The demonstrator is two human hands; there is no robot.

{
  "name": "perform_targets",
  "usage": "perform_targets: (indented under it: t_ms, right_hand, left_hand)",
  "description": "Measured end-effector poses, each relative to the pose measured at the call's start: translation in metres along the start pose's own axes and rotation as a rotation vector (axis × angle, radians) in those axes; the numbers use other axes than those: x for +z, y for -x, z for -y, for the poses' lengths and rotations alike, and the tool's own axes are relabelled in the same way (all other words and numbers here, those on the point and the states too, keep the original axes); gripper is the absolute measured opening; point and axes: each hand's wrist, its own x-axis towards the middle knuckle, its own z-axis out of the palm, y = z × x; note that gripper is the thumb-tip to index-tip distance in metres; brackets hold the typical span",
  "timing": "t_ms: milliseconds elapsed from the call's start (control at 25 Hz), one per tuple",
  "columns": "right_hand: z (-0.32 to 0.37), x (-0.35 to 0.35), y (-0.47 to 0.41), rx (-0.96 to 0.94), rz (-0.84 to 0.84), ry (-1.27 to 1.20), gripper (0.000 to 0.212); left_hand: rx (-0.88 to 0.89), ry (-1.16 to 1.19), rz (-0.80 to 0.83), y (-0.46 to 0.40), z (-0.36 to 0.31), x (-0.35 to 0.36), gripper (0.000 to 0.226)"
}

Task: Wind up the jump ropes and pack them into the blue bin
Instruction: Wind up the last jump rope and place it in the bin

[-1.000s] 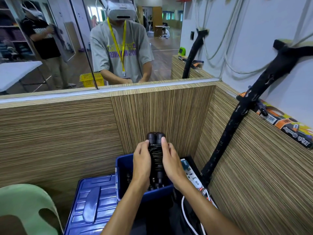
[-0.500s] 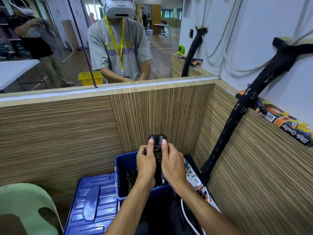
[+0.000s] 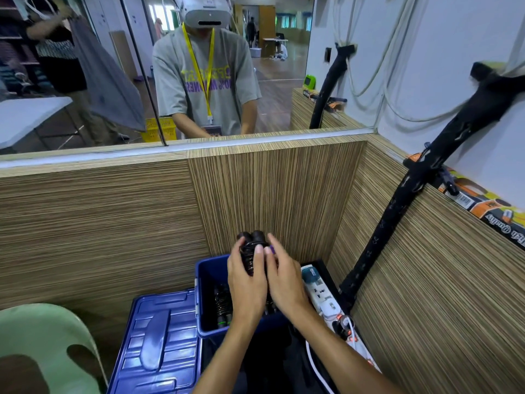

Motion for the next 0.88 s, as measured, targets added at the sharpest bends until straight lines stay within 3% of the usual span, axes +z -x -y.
perform_targets:
  t_ms: [120,280,560,720,880]
  right_hand:
    - [-0.015,0.014,0.005,-0.030,0.226,0.022,0.057]
    - [-0.031,0.026,0.005,-0.013,0.450,0.041,0.065]
    - [-0.061,0.042,-0.011,0.057,0.628,0.301,0.070]
    - [-0.076,0.048,-0.021,0.104,0.705,0.316,0.069]
    - [-0.090,0.061,-0.034,0.173,0.833,0.347,0.073]
  left_hand:
    - [0.095,-0.103,0.032,-0.006,0.025,-0.004,0.048]
    - [0.006,-0.169,0.116,-0.012,0.047,-0.015,0.062]
    - [-0.084,-0.374,0.275,-0.031,0.093,-0.017,0.058]
    - [0.031,-0.595,0.387,-0.044,0.118,-0.013,0.058]
    - [-0.035,-0.707,0.583,-0.054,0.141,-0.008,0.052]
